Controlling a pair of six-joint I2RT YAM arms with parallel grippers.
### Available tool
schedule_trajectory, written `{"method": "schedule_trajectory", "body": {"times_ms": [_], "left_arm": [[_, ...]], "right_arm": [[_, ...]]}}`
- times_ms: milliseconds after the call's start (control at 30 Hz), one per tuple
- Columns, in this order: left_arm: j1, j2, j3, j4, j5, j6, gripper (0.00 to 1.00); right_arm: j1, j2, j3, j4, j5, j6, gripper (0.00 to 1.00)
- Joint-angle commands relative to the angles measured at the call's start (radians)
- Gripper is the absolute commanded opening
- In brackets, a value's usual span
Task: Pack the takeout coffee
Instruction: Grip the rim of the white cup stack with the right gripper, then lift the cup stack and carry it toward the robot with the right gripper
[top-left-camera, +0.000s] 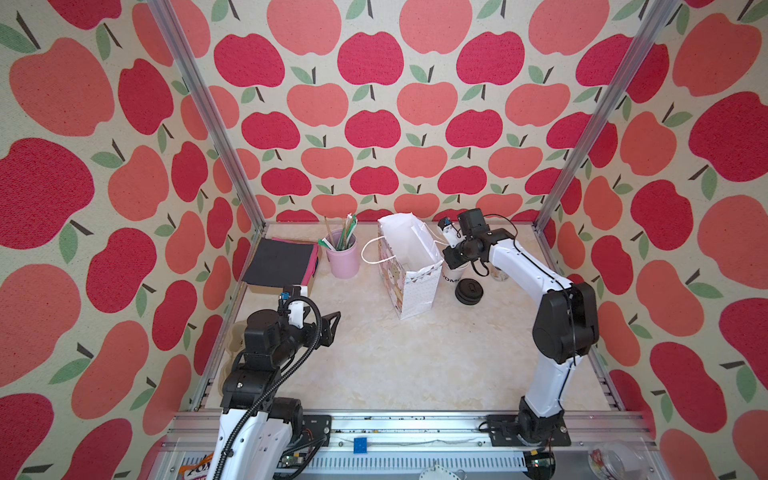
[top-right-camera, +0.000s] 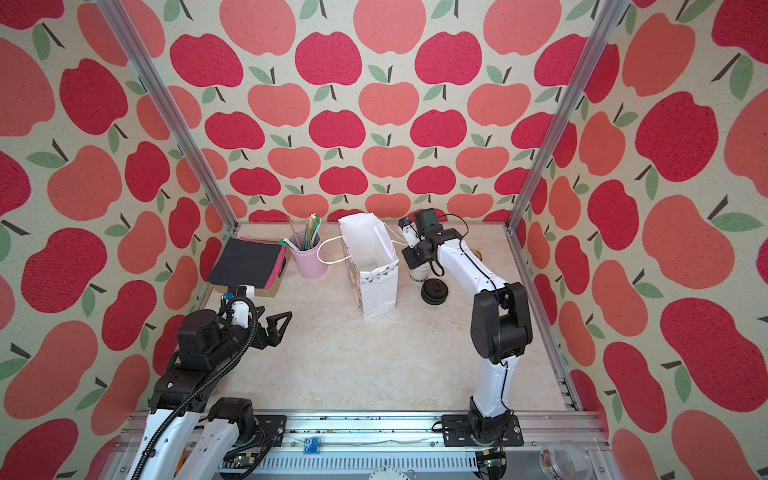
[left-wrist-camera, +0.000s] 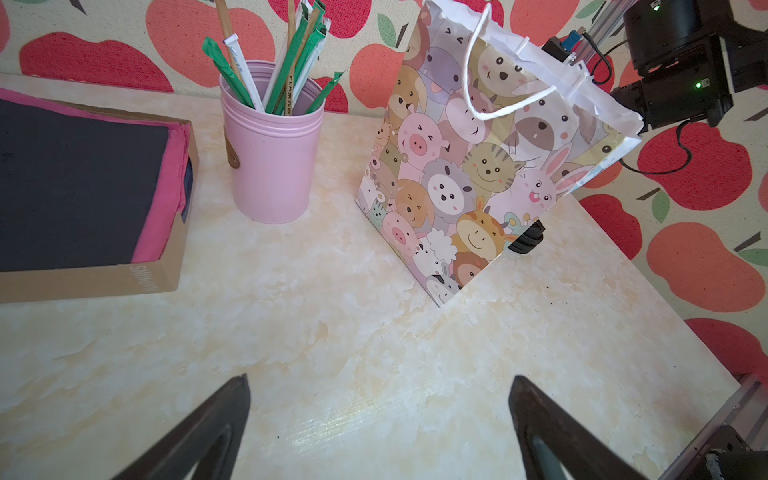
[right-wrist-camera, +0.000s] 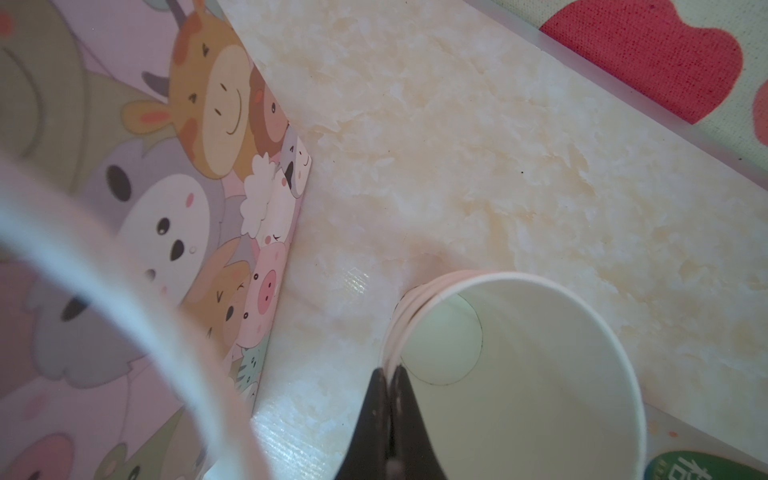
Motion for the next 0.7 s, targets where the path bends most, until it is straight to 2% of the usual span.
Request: {"method": "schedule_trajectory", "body": {"times_ms": [0, 300, 667], "left_arm": [[0.004, 0.002, 0.015, -0.023, -0.011, 0.001, 0.99], [0.001, -0.001, 0.015, -0.026, -0.013, 0.001, 0.99], [0.0, -0.007, 0.015, -0.014, 0.012, -0.001, 0.99]], "right_arm": [[-0.017, -0.079, -0.027, 0.02, 0.013, 0.019, 0.0], [-0.033, -0.235, -0.144, 0.151, 0.042, 0.014, 0.0], [-0.011, -0.451, -0.228, 0.054, 0.065, 0.053, 0.0]]}}
